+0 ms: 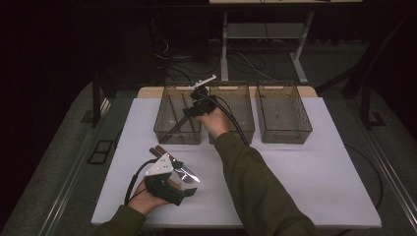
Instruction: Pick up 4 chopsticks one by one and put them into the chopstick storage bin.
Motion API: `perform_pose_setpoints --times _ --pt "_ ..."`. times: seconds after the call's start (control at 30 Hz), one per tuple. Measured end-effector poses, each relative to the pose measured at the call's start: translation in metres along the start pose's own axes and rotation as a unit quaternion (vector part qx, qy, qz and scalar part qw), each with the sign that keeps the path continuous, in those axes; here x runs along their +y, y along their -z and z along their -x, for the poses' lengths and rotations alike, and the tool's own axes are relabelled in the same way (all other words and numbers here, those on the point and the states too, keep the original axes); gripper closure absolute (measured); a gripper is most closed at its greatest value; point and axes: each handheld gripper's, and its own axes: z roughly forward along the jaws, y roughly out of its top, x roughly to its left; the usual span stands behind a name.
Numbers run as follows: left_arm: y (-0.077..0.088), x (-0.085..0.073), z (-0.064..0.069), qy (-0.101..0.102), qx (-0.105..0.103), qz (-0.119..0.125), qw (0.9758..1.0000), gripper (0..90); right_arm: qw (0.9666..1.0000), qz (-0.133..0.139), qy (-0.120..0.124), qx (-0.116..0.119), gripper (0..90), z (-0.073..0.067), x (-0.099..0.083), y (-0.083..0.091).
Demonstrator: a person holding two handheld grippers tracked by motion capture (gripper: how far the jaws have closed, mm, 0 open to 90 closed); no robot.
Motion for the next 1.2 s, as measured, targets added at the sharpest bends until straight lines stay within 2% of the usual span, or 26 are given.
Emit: perform_pose_setpoints --times 0.1,0.33,0.63,0.83,1.07,1.2 --pt "0.0 0.0 0.0 0.0 0.0 0.0 1.0 0.0 0.9998 0.012 0.012 0.015 43.8 0.0 -0.005 0.009" --pt "0.0 0.0 0.0 0.0 0.002 -0.001 1.0 0.0 0.9982 0.03 0.022 0.047 38.5 0.001 -0.016 0.032" --pt "0.0 -0.002 -0.001 0.006 0.006 0.0 1.0 0.0 0.9967 0.052 0.024 0.057 35.6 0.013 -0.038 0.062" --pt "0.001 -0.002 -0.001 0.009 0.006 0.001 0.9999 0.0 0.9959 0.064 0.015 0.062 32.9 0.023 -0.053 0.085" --pt "0.001 -0.002 0.0 0.008 0.008 -0.002 0.9999 0.0 0.9944 0.079 0.003 0.07 32.7 0.031 -0.076 0.108" --pt "0.002 -0.002 -0.001 0.009 0.011 -0.004 0.9999 0.0 0.9936 0.084 0.008 0.074 32.7 0.034 -0.09 0.123"
